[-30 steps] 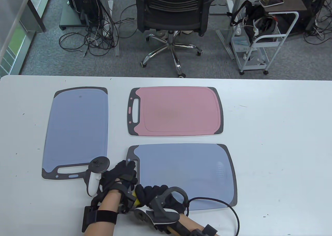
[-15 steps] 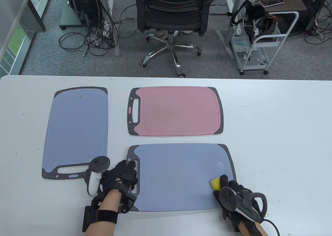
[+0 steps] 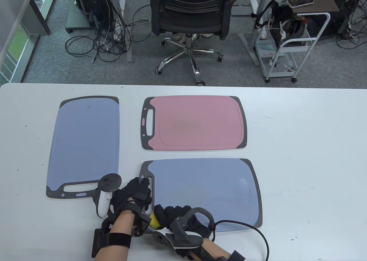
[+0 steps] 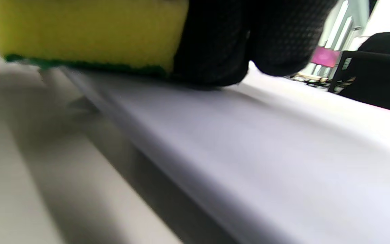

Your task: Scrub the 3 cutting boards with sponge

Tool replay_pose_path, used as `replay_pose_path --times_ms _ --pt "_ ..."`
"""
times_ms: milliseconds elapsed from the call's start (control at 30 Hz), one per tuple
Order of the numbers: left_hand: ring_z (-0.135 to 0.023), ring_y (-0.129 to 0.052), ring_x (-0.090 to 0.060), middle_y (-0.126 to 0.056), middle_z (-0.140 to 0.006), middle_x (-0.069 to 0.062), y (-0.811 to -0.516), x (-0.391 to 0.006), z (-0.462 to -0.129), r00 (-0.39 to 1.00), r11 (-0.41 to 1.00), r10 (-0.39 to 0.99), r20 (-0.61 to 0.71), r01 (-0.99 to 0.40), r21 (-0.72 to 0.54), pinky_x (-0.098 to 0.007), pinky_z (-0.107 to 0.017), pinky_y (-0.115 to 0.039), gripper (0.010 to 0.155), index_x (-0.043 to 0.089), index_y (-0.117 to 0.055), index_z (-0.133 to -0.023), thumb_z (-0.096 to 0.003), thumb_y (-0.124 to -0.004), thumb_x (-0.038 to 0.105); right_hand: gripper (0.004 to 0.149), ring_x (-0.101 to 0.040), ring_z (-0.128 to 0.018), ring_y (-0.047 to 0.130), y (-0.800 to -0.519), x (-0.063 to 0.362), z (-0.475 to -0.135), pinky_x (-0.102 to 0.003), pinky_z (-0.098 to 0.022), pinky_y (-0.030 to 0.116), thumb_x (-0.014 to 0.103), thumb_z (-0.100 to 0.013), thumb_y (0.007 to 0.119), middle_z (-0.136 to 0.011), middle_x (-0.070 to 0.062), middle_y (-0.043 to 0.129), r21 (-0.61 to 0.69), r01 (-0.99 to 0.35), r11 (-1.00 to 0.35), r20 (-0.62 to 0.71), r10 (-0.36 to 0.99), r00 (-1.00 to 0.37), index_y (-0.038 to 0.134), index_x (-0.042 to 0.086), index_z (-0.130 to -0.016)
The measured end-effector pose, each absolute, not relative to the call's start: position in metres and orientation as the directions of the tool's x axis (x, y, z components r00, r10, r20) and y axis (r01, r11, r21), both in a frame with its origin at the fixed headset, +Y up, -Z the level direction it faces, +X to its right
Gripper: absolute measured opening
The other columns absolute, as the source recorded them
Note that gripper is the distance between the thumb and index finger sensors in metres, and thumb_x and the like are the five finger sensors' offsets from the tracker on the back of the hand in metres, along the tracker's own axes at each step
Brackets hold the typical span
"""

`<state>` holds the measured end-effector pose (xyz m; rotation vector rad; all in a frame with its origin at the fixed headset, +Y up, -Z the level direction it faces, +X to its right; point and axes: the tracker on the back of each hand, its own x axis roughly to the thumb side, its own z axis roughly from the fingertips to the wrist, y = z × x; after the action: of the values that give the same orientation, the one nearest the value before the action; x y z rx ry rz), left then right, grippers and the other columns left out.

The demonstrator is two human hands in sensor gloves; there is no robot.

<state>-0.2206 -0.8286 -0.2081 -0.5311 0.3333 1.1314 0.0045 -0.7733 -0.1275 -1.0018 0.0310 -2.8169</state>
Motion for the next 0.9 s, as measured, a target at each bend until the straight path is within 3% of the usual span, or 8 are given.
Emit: replay_pose_path --times_ms 233,300,367,467,633,733,833,900 --pt "-0.042 -0.105 0.003 -0.092 -0.071 0.011 -0.830 -0.222 -0.209 0.371 0.294 0.768 -0.521 -0.928 -0.228 -0.021 -0.031 -0.099 0.055 0.017 -0.066 -0.099 -0.0609 -0.064 0.056 0.070 -0.020 -0.049 0.090 -0.781 0.188 -0.146 -0.045 -0.046 0.079 0.054 -0.046 0.070 -0.075 -0.010 0.081 0.052 0.064 -0.997 0.217 -0.051 -0.975 0.061 0.013 -0.102" --pt "-0.042 -0.105 0.003 -0.092 -0.071 0.011 -0.830 -0.222 -0.208 0.369 0.292 0.769 -0.522 -0.929 -0.227 -0.021 -0.031 -0.099 0.055 0.017 -0.066 -0.099 -0.0610 -0.064 0.056 0.070 -0.020 -0.048 0.090 -0.781 0.223 -0.146 -0.045 -0.045 0.079 0.054 -0.046 0.070 -0.075 -0.010 0.082 0.072 0.079 -0.994 0.106 -0.071 -0.992 0.062 0.012 -0.102" --pt "-0.042 -0.105 0.003 -0.092 -0.071 0.011 -0.830 -0.222 -0.208 0.368 0.291 0.770 -0.522 -0.930 -0.226 -0.021 -0.031 -0.099 0.055 0.017 -0.066 -0.099 -0.0609 -0.064 0.057 0.071 -0.020 -0.048 0.090 -0.780 0.228 -0.145 -0.045 -0.046 0.079 0.054 -0.047 0.070 -0.075 -0.011 0.081 0.089 0.066 -0.994 0.076 -0.060 -0.995 0.061 0.012 -0.102" --pt "-0.042 -0.105 0.004 -0.092 -0.071 0.011 -0.830 -0.223 -0.208 0.361 0.283 0.771 -0.524 -0.932 -0.225 -0.021 -0.031 -0.099 0.055 0.017 -0.066 -0.100 -0.0609 -0.064 0.056 0.071 -0.019 -0.048 0.090 -0.779 0.193 -0.146 -0.045 -0.045 0.079 0.054 -0.047 0.069 -0.074 -0.012 0.082 0.069 0.105 -0.992 0.182 -0.091 -0.979 0.061 0.009 -0.102" --pt "-0.042 -0.105 0.004 -0.092 -0.071 0.011 -0.831 -0.223 -0.208 0.364 0.288 0.772 -0.521 -0.931 -0.223 -0.020 -0.031 -0.099 0.055 0.017 -0.065 -0.100 -0.0608 -0.064 0.056 0.074 -0.017 -0.045 0.091 -0.774 0.038 -0.127 -0.043 -0.044 0.081 0.057 -0.046 0.069 -0.071 -0.010 0.083 0.012 0.064 -0.998 0.553 -0.047 -0.832 0.061 0.009 -0.101" --pt "-0.042 -0.105 0.004 -0.092 -0.071 0.011 -0.831 -0.224 -0.208 0.354 0.277 0.774 -0.525 -0.935 -0.221 -0.020 -0.031 -0.099 0.055 0.017 -0.066 -0.100 -0.0610 -0.064 0.056 0.076 -0.014 -0.043 0.092 -0.770 -0.033 -0.112 -0.040 -0.042 0.083 0.060 -0.045 0.067 -0.068 -0.008 0.085 -0.041 0.095 -0.995 0.671 -0.098 -0.735 0.061 0.010 -0.101" --pt "-0.040 -0.105 0.004 -0.092 -0.071 0.011 -0.831 -0.227 -0.208 0.333 0.257 0.778 -0.533 -0.943 -0.213 -0.020 -0.030 -0.100 0.056 0.017 -0.065 -0.100 -0.0610 -0.064 0.056 0.079 -0.012 -0.041 0.092 -0.770 -0.047 -0.109 -0.039 -0.041 0.084 0.063 -0.044 0.067 -0.066 -0.004 0.085 -0.103 0.188 -0.977 0.661 -0.209 -0.721 0.060 0.009 -0.101" --pt "-0.040 -0.105 0.004 -0.092 -0.071 0.011 -0.831 -0.226 -0.208 0.336 0.264 0.777 -0.533 -0.942 -0.208 -0.021 -0.030 -0.100 0.055 0.016 -0.065 -0.100 -0.0610 -0.064 0.056 0.078 -0.012 -0.040 0.092 -0.773 -0.028 -0.112 -0.039 -0.040 0.084 0.063 -0.044 0.068 -0.065 -0.004 0.085 -0.112 0.134 -0.985 0.661 -0.175 -0.730 0.060 0.011 -0.102"
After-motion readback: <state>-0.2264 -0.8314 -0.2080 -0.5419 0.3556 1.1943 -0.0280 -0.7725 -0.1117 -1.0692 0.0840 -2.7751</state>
